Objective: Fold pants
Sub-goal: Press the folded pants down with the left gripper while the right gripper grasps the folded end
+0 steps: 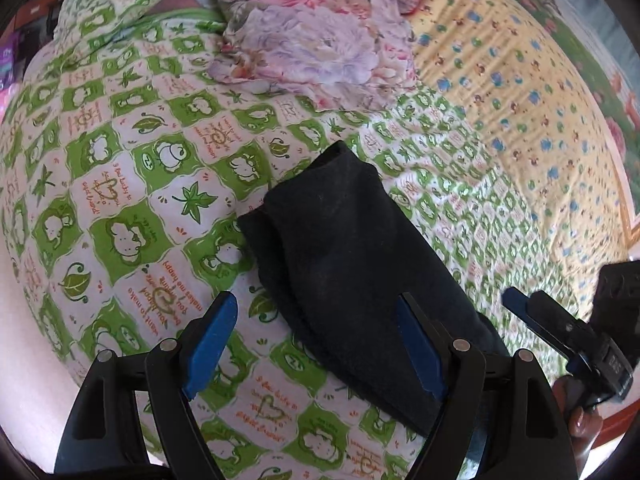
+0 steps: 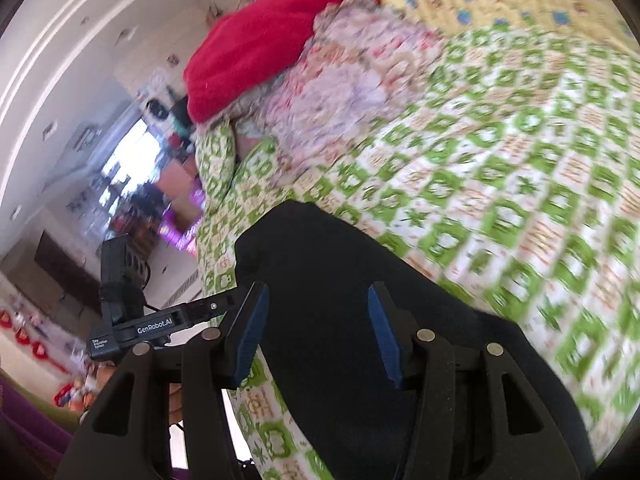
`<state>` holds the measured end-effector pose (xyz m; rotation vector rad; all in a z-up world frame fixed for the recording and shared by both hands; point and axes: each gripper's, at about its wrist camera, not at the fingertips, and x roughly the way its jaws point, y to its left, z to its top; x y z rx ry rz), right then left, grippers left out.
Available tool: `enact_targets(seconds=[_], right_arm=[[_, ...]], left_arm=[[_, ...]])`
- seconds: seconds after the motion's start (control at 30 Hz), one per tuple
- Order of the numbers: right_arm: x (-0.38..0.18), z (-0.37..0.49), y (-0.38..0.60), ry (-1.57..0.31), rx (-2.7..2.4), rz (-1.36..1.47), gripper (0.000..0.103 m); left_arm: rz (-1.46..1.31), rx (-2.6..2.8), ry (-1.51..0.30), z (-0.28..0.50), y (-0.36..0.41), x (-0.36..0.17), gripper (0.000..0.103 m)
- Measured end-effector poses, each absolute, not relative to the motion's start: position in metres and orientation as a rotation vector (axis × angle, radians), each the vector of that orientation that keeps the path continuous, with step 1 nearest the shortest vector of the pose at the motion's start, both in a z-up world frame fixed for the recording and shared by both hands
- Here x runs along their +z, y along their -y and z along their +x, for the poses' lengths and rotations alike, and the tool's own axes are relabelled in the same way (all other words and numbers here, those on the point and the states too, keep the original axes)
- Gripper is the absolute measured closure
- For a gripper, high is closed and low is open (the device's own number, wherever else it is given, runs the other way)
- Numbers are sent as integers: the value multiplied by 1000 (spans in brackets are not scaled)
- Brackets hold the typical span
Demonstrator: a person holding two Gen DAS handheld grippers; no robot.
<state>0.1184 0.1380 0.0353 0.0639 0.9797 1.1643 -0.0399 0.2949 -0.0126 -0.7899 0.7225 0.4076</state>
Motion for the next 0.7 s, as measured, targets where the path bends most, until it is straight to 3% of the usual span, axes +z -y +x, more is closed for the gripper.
enact_targets(seconds=[0.5, 0.63, 0.7], right_arm=[[-1, 190, -268, -1184, 1389, -143, 50], [-15, 188, -293, -1222, 1407, -223, 52], [-20, 186, -301, -1223, 1392, -256, 66]], left_arm=[[-886, 389, -722, -26, -317, -31, 25], [-879, 397, -721, -22, -320, -35, 40], [-877, 403, -720, -21, -322, -36, 52]])
